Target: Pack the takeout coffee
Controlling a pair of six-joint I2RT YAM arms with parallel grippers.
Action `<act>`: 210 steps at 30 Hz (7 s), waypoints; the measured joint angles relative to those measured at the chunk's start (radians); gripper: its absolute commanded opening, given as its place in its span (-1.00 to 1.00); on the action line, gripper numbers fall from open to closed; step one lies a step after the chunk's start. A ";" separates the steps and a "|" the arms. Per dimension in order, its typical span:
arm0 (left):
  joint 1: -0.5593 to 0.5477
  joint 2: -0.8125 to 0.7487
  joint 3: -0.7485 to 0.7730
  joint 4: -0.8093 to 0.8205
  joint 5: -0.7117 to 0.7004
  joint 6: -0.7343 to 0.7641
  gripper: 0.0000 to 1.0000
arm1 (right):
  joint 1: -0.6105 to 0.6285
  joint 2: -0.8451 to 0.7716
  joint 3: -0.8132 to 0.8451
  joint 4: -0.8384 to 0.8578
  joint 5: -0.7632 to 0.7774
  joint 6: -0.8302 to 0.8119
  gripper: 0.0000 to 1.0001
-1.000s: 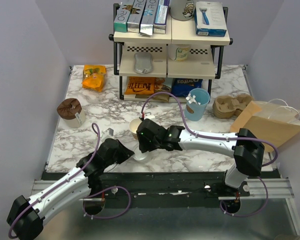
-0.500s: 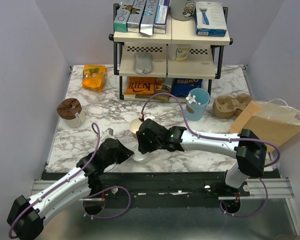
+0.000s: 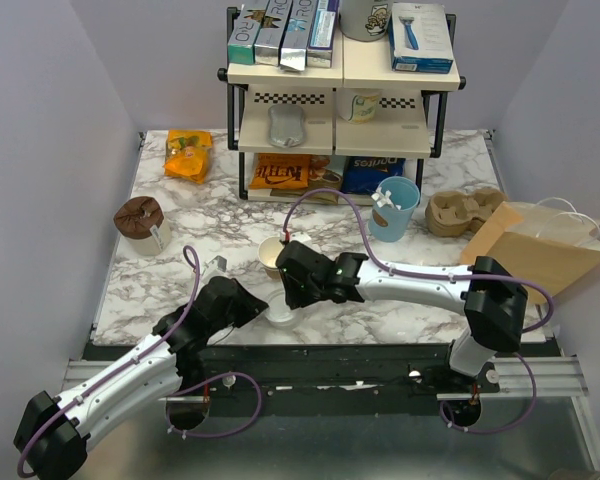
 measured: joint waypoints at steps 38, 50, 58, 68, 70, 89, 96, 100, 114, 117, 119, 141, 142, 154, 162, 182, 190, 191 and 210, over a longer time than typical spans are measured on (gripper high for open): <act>0.000 -0.093 0.000 0.008 0.018 0.024 0.77 | 0.000 -0.053 -0.038 -0.010 0.086 0.076 -0.99; 0.000 -0.204 0.037 -0.042 0.021 0.076 0.98 | 0.000 -0.137 -0.047 0.055 0.123 0.048 -0.99; 0.000 -0.233 0.096 -0.057 0.047 0.115 0.67 | 0.000 -0.171 -0.087 0.079 0.113 0.006 -0.99; 0.000 -0.233 0.114 -0.033 0.156 0.129 -0.49 | 0.000 -0.277 -0.090 0.134 0.050 -0.035 -0.99; 0.000 -0.229 0.114 -0.028 0.168 0.126 -0.61 | 0.000 -0.296 -0.090 0.143 0.035 -0.047 -0.99; 0.000 -0.070 0.397 -0.182 0.237 -0.058 -0.85 | 0.000 -0.713 -0.465 0.507 -0.146 -0.821 0.62; 0.000 -0.009 0.523 -0.248 0.264 -0.156 -0.84 | 0.014 -0.744 -0.550 0.682 -0.257 -1.132 0.61; 0.000 -0.008 0.536 -0.284 0.263 -0.206 -0.84 | 0.051 -0.716 -0.550 0.732 -0.259 -1.236 0.60; 0.000 0.048 0.624 -0.418 0.258 -0.249 -0.84 | 0.114 -0.647 -0.533 0.817 -0.266 -1.356 0.44; 0.000 0.060 0.631 -0.432 0.258 -0.252 -0.84 | 0.140 -0.616 -0.518 0.792 -0.266 -1.363 0.40; 0.000 0.065 0.635 -0.441 0.258 -0.254 -0.84 | 0.154 -0.597 -0.504 0.784 -0.257 -1.370 0.32; 0.005 0.075 0.687 -0.369 0.257 -0.171 0.98 | 0.179 -0.601 -0.475 0.788 -0.067 -1.229 -0.46; 0.005 0.070 0.687 -0.351 0.257 -0.164 0.98 | 0.179 -0.611 -0.477 0.788 -0.059 -1.207 -0.46; 0.005 0.143 0.736 -0.142 0.177 0.085 0.98 | -0.132 -0.753 -0.531 0.618 -0.093 -0.568 -0.43; 0.001 0.375 0.651 0.058 0.256 0.225 0.98 | -0.545 -0.916 -0.663 0.476 -0.367 -0.185 -0.44; -0.068 0.747 0.655 0.274 0.389 0.298 0.98 | -0.797 -0.856 -0.780 0.497 -0.601 0.072 -0.27; -0.108 0.859 0.698 0.285 0.400 0.305 0.98 | -0.800 -0.838 -0.800 0.505 -0.598 0.099 0.00; -0.112 0.867 0.703 0.285 0.400 0.306 0.98 | -0.800 -0.838 -0.801 0.505 -0.598 0.100 0.04; -0.126 0.938 0.754 0.233 0.331 0.317 0.97 | -0.804 -0.868 -0.794 0.386 -0.472 0.026 0.11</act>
